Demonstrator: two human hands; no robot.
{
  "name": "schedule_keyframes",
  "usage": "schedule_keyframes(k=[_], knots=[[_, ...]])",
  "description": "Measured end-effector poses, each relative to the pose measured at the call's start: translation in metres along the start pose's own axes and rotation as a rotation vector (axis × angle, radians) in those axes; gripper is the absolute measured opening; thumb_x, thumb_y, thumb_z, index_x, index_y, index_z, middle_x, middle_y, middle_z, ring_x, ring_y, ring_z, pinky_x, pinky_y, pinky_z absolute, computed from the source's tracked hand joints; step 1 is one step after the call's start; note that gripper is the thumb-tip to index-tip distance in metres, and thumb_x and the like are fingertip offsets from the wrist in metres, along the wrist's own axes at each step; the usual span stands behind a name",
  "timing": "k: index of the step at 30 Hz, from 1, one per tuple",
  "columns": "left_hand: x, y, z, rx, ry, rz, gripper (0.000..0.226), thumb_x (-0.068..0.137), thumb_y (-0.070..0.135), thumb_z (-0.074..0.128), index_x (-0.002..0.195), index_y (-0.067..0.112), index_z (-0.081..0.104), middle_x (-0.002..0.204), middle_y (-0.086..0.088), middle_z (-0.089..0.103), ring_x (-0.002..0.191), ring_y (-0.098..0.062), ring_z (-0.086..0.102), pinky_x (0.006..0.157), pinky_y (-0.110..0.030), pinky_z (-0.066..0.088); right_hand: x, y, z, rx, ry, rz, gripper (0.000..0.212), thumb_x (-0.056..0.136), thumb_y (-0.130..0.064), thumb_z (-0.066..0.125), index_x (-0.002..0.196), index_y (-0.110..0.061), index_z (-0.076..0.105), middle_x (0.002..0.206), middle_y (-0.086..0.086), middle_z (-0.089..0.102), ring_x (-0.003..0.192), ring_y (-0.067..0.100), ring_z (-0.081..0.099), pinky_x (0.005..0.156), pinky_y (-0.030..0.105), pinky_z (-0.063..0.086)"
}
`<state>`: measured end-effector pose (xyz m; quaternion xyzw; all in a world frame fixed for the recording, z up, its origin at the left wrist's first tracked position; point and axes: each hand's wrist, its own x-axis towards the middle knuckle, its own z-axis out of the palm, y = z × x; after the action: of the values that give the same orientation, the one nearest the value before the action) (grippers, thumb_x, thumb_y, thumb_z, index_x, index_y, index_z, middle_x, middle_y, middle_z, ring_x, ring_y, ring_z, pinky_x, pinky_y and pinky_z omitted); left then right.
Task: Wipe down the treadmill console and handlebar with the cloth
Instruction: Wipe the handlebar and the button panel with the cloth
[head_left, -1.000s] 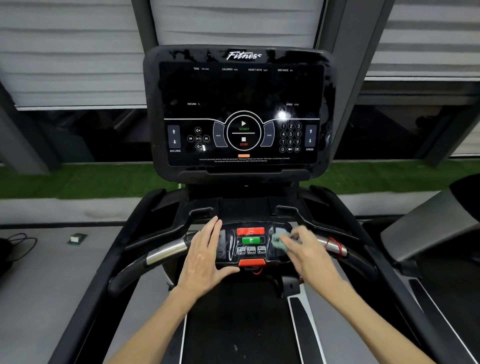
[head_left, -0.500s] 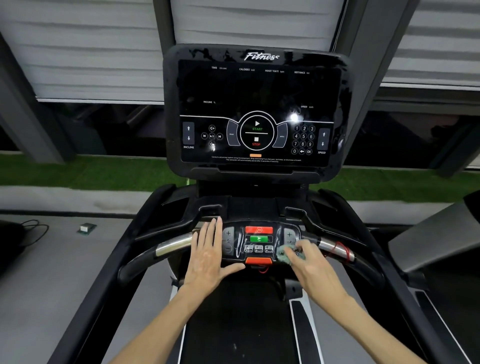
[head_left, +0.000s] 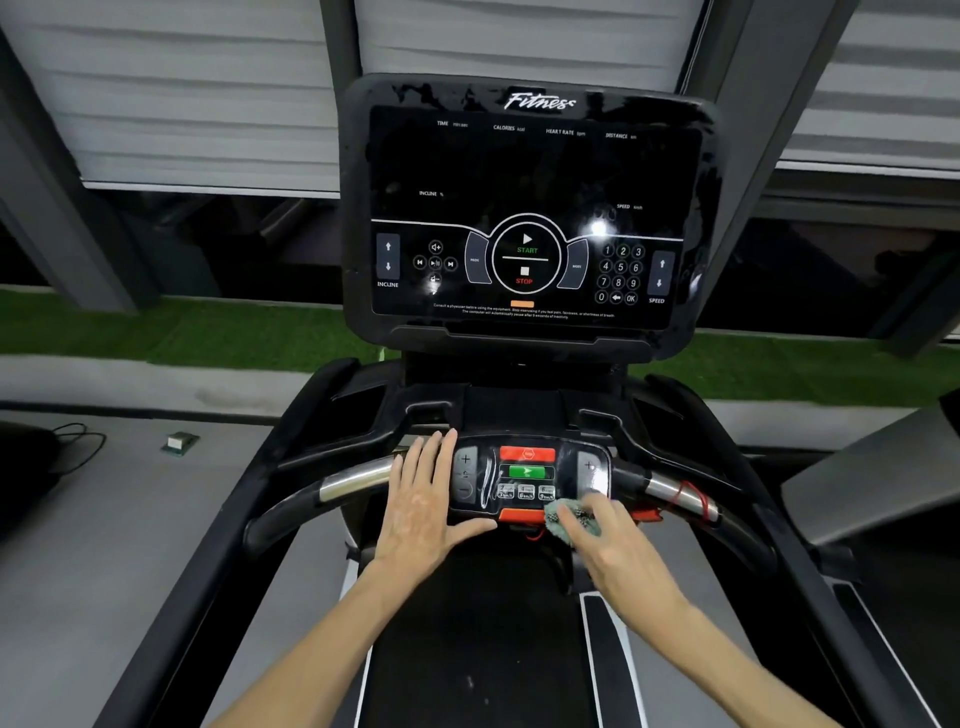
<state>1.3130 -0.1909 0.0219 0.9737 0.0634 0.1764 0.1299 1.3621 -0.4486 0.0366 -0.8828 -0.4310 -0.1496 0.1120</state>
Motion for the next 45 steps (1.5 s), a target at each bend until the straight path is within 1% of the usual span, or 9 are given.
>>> schedule_keyframes(k=[8, 15, 19, 23, 25, 29, 34, 40, 45], knots=[[0.000, -0.001, 0.000, -0.036, 0.014, 0.009, 0.113, 0.069, 0.078, 0.053, 0.152, 0.015, 0.011, 0.154, -0.013, 0.033, 0.145, -0.030, 0.026, 0.117, -0.048, 0.019, 0.071, 0.020, -0.019, -0.025, 0.143, 0.112, 0.046, 0.075, 0.002, 0.077, 0.118, -0.005, 0.061, 0.104, 0.017, 0.049, 0.077, 0.026, 0.051, 0.053, 0.031, 0.049], [-0.001, 0.000, -0.001, -0.062, 0.000, -0.007, 0.113, 0.069, 0.076, 0.056, 0.152, 0.017, 0.009, 0.156, -0.011, 0.029, 0.147, -0.028, 0.021, 0.119, -0.049, 0.019, 0.015, -0.002, 0.001, 0.055, -0.019, -0.001, 0.067, 0.069, 0.007, 0.076, 0.128, -0.009, 0.049, 0.107, 0.013, 0.047, 0.084, 0.023, 0.052, 0.060, 0.031, 0.053], [-0.001, 0.000, -0.002, -0.074, 0.004, -0.002, 0.113, 0.069, 0.077, 0.055, 0.153, 0.016, 0.011, 0.157, -0.011, 0.029, 0.147, -0.027, 0.020, 0.119, -0.048, 0.017, 0.035, 0.002, -0.010, 0.008, -0.007, -0.039, 0.053, 0.070, 0.005, 0.077, 0.117, -0.010, 0.056, 0.100, 0.012, 0.049, 0.079, 0.022, 0.052, 0.053, 0.026, 0.046], [-0.001, -0.001, -0.003, -0.079, -0.001, 0.002, 0.113, 0.069, 0.078, 0.053, 0.154, 0.016, 0.011, 0.158, -0.009, 0.026, 0.148, -0.026, 0.018, 0.120, -0.047, 0.015, 0.080, 0.013, -0.025, 0.012, 0.095, 0.118, 0.041, 0.078, 0.001, 0.074, 0.116, -0.009, 0.061, 0.100, 0.014, 0.050, 0.073, 0.023, 0.052, 0.052, 0.024, 0.039], [-0.001, -0.001, -0.004, -0.084, -0.006, -0.004, 0.113, 0.069, 0.078, 0.053, 0.154, 0.016, 0.011, 0.158, -0.009, 0.026, 0.148, -0.026, 0.017, 0.120, -0.046, 0.013, 0.078, 0.009, -0.023, 0.005, 0.101, 0.111, 0.043, 0.079, 0.000, 0.074, 0.119, -0.008, 0.060, 0.100, 0.015, 0.049, 0.074, 0.022, 0.052, 0.055, 0.023, 0.038], [-0.001, 0.000, -0.004, -0.082, -0.010, -0.016, 0.113, 0.068, 0.077, 0.054, 0.154, 0.016, 0.012, 0.158, -0.009, 0.026, 0.148, -0.026, 0.017, 0.120, -0.045, 0.011, 0.033, -0.012, -0.006, 0.098, -0.010, -0.011, 0.054, 0.078, 0.000, 0.074, 0.125, -0.011, 0.051, 0.106, 0.010, 0.043, 0.084, 0.020, 0.055, 0.062, 0.029, 0.054], [-0.001, 0.001, -0.004, -0.083, -0.011, -0.020, 0.114, 0.068, 0.078, 0.053, 0.154, 0.016, 0.012, 0.158, -0.010, 0.027, 0.147, -0.027, 0.019, 0.119, -0.045, 0.012, 0.043, -0.010, -0.006, 0.000, -0.057, -0.041, 0.051, 0.072, 0.000, 0.077, 0.118, -0.011, 0.059, 0.097, 0.008, 0.049, 0.071, 0.017, 0.049, 0.051, 0.020, 0.039], [-0.001, -0.002, -0.006, -0.114, -0.019, -0.012, 0.114, 0.068, 0.074, 0.061, 0.154, 0.018, 0.011, 0.158, -0.007, 0.026, 0.148, -0.025, 0.017, 0.121, -0.044, 0.012, 0.093, -0.008, -0.020, -0.008, 0.076, 0.112, 0.048, 0.073, 0.007, 0.075, 0.117, -0.005, 0.061, 0.100, 0.017, 0.052, 0.071, 0.026, 0.054, 0.049, 0.032, 0.048], [-0.001, -0.001, -0.007, -0.122, -0.006, -0.010, 0.113, 0.069, 0.070, 0.065, 0.154, 0.017, 0.015, 0.157, -0.007, 0.028, 0.148, -0.026, 0.019, 0.120, -0.042, 0.011, 0.046, -0.029, 0.006, 0.002, -0.020, -0.022, 0.058, 0.066, 0.004, 0.078, 0.120, -0.008, 0.059, 0.102, 0.012, 0.050, 0.078, 0.022, 0.052, 0.055, 0.030, 0.050]])
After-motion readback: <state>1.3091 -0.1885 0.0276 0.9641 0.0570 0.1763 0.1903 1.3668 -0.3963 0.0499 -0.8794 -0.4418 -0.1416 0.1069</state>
